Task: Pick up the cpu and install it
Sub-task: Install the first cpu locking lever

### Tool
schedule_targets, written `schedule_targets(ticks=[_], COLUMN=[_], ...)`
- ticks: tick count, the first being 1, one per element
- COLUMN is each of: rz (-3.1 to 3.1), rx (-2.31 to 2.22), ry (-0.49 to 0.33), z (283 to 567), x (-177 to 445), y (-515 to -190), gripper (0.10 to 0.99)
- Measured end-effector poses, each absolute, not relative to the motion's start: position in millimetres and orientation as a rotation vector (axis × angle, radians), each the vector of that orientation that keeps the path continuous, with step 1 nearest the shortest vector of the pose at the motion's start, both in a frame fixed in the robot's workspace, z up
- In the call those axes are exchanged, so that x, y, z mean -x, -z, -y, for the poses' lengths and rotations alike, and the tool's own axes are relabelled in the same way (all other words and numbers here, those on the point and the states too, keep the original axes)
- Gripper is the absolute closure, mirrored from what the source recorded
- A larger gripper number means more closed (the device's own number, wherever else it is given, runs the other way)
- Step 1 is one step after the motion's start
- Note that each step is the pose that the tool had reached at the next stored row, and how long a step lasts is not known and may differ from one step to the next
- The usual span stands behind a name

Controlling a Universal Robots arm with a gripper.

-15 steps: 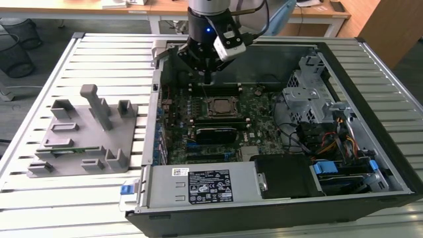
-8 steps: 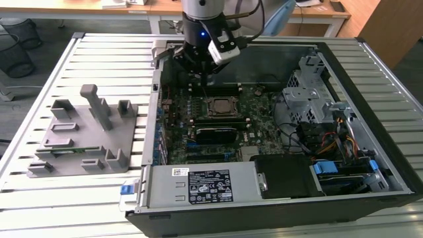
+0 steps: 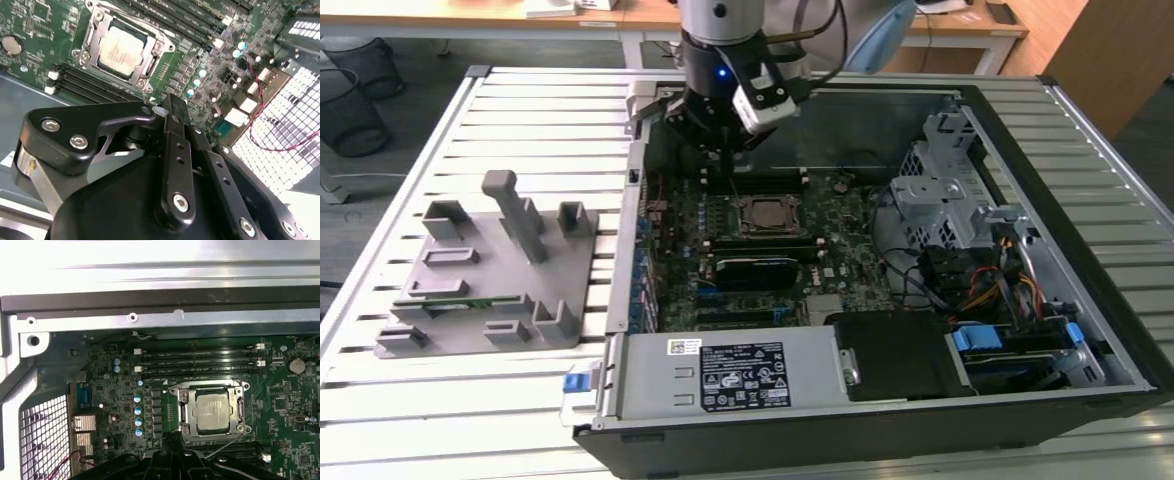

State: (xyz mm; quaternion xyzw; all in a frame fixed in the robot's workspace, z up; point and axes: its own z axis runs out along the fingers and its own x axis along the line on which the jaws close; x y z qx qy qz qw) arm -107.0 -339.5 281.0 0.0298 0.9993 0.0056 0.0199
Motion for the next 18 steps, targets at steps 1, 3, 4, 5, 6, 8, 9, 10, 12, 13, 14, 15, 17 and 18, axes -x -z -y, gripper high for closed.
schedule_targets(ticks=[1, 3, 4, 5, 6, 8, 9, 10, 12, 13, 14, 15, 17, 18], rz=[-3.1, -3.101, -3.101, -3.101, -3.102, -3.102, -3.102, -3.101, -3.101, -3.101, -3.1, -3.1, -3.099, -3.099], rx=[-0.091, -0.079, -0.065, -0.049, -0.034, -0.021, -0.021, -0.021, -0.021, -0.021, -0.021, -0.021, -0.021, -0.021], ry=[-0.018, -0.018, -0.019, -0.019, -0.019, -0.019, -0.019, -0.019, -0.019, -0.019, -0.019, -0.019, -0.019, -0.019], z=[338.7, 337.2, 336.9, 336.5, 336.1, 335.5, 335.4, 335.4, 335.4, 335.4, 335.4, 335.3, 335.0, 334.6], x=[107.8, 108.9, 109.0, 109.0, 109.0, 110.1, 111.1, 111.9, 112.3, 112.6, 112.9, 113.4, 114.6, 115.0], y=[-280.4, -279.3, -278.9, -278.5, -278.2, -277.5, -277.3, -276.9, -276.4, -276.2, -276.0, -275.6, -274.5, -274.0], gripper=[0.98, 0.98, 0.98, 0.98, 0.98, 0.98, 0.98, 0.98, 0.98, 0.98, 0.98, 0.98, 0.98, 0.98])
